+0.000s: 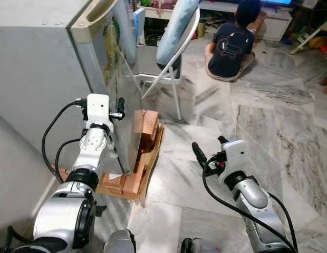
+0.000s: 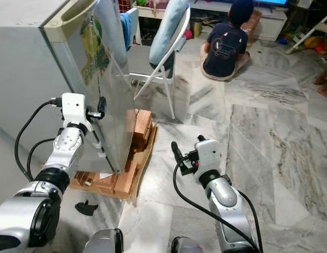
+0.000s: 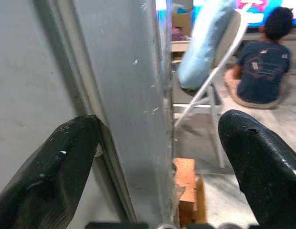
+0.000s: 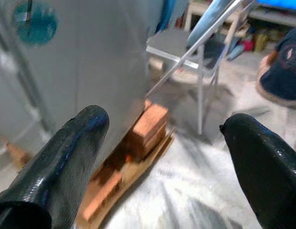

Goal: Restocking fridge

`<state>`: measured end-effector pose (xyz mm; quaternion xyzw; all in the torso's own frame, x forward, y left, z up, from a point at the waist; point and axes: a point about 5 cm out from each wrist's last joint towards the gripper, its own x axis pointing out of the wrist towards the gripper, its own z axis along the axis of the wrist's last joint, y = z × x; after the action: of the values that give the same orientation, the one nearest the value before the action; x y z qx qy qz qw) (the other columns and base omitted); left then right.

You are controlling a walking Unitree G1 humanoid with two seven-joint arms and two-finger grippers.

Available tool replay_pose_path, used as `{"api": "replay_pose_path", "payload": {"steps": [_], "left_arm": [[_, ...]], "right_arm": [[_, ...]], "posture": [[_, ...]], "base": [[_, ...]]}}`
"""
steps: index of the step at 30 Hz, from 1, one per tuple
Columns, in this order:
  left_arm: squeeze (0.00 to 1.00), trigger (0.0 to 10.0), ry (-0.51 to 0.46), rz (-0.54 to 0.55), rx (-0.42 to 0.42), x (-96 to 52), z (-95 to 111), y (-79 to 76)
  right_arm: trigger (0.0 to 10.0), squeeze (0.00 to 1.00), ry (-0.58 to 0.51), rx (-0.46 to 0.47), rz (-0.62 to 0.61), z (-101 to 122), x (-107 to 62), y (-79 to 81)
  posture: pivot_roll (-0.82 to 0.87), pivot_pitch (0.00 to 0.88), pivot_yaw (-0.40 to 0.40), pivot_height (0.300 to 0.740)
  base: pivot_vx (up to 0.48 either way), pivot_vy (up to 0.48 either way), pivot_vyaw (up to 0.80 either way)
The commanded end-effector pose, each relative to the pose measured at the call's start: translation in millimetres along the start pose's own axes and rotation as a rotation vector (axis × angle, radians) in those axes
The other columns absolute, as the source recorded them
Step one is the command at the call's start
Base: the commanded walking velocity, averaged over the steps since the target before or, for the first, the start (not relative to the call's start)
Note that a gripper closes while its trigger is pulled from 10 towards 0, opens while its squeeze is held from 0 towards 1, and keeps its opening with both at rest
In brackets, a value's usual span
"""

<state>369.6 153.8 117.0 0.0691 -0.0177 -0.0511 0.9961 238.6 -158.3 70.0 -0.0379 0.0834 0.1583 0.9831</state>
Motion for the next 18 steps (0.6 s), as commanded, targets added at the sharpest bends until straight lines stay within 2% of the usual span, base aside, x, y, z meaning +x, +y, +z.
{"api": "replay_pose_path", "payload": {"steps": [1, 2, 4, 6, 7, 8, 9, 10, 11, 12, 13, 15, 16, 17, 18], "left_arm": [[0.00, 10.0, -0.074, -0.118, 0.032, 11.3, 23.0, -18.9], [0.00, 10.0, -0.096, -0.176, 0.040, 13.0, 28.4, -35.4], [0.00, 10.0, -0.108, -0.216, 0.051, 13.4, 31.2, -46.2], [0.00, 10.0, -0.136, -0.280, 0.011, 12.7, 37.1, -69.3], [0.00, 10.0, -0.165, -0.353, -0.007, 9.8, 43.1, -94.5], [0.00, 10.0, -0.209, -0.460, -0.033, 2.8, 52.8, -129.3], [0.00, 10.0, -0.209, -0.460, -0.033, 2.8, 52.8, -129.3], [0.00, 10.0, -0.267, -0.577, -0.061, -8.9, 65.8, -166.4], [0.00, 10.0, -0.291, -0.627, -0.084, -15.4, 72.5, -183.0], [0.00, 10.0, -0.291, -0.627, -0.084, -15.4, 72.5, -183.0], [0.00, 10.0, -0.302, -0.706, -0.137, -25.5, 80.8, -206.6], [0.00, 10.0, -0.309, -0.718, -0.141, -27.6, 82.7, -211.0], [0.00, 10.0, -0.306, -0.693, -0.141, -25.2, 81.2, -206.9], [0.00, 10.0, -0.286, -0.611, -0.123, -16.2, 74.6, -188.4], [0.00, 10.0, -0.286, -0.611, -0.123, -16.2, 74.6, -188.4]], "right_arm": [[10.0, 0.00, 0.041, 0.015, -0.019, -5.9, -9.0, -5.2], [10.0, 0.00, 0.058, 0.022, -0.014, -10.8, -16.5, -8.0], [10.0, 0.00, 0.066, 0.015, -0.003, -13.0, -20.0, -9.1], [10.0, 0.00, 0.079, 0.014, -0.004, -14.9, -23.4, -11.0], [10.0, 0.00, 0.086, 0.012, -0.002, -16.5, -25.3, -11.6], [10.0, 0.00, 0.093, 0.012, 0.001, -17.9, -26.8, -11.6], [10.0, 0.00, 0.093, 0.012, 0.001, -17.9, -26.8, -11.6], [10.0, 0.00, 0.094, 0.012, 0.004, -18.0, -26.5, -10.5], [10.0, 0.00, 0.094, 0.011, 0.008, -17.9, -26.0, -9.7], [10.0, 0.00, 0.094, 0.011, 0.008, -17.9, -26.0, -9.7], [10.0, 0.00, 0.092, 0.007, 0.026, -17.5, -24.9, -7.6], [10.0, 0.00, 0.092, 0.005, 0.031, -17.5, -24.5, -6.8], [10.0, 0.00, 0.091, 0.007, 0.031, -18.0, -24.2, -5.7], [10.0, 0.00, 0.090, 0.014, 0.024, -19.5, -23.8, -5.0], [10.0, 0.00, 0.090, 0.014, 0.024, -19.5, -23.8, -5.0]], "posture": [[0.08, 0.073, -0.019, 0.740], [0.08, 0.072, -0.019, 0.740], [0.08, 0.071, -0.019, 0.740], [0.08, 0.071, -0.019, 0.740], [0.08, 0.069, -0.019, 0.740], [0.07, 0.068, -0.018, 0.740], [0.07, 0.068, -0.018, 0.740], [0.07, 0.065, -0.016, 0.740], [0.07, 0.064, -0.016, 0.740], [0.07, 0.064, -0.016, 0.740], [0.06, 0.063, -0.013, 0.740], [0.06, 0.062, -0.012, 0.740], [0.05, 0.061, -0.007, 0.740], [0.06, 0.061, -0.005, 0.740], [0.06, 0.061, -0.005, 0.740]], "base": [[0.000, 0.000, 0.00], [0.000, 0.000, 0.00], [0.000, 0.000, 0.00], [0.000, 0.000, 0.00], [0.000, 0.000, 0.00], [0.000, 0.000, 0.00], [0.000, 0.000, 0.00], [0.000, 0.000, 0.00], [0.000, 0.000, 0.00], [0.000, 0.000, 0.00], [0.000, 0.000, 0.00], [0.000, 0.000, 0.00], [0.000, 0.000, 0.00], [0.000, 0.000, 0.00], [0.000, 0.000, 0.00]]}}
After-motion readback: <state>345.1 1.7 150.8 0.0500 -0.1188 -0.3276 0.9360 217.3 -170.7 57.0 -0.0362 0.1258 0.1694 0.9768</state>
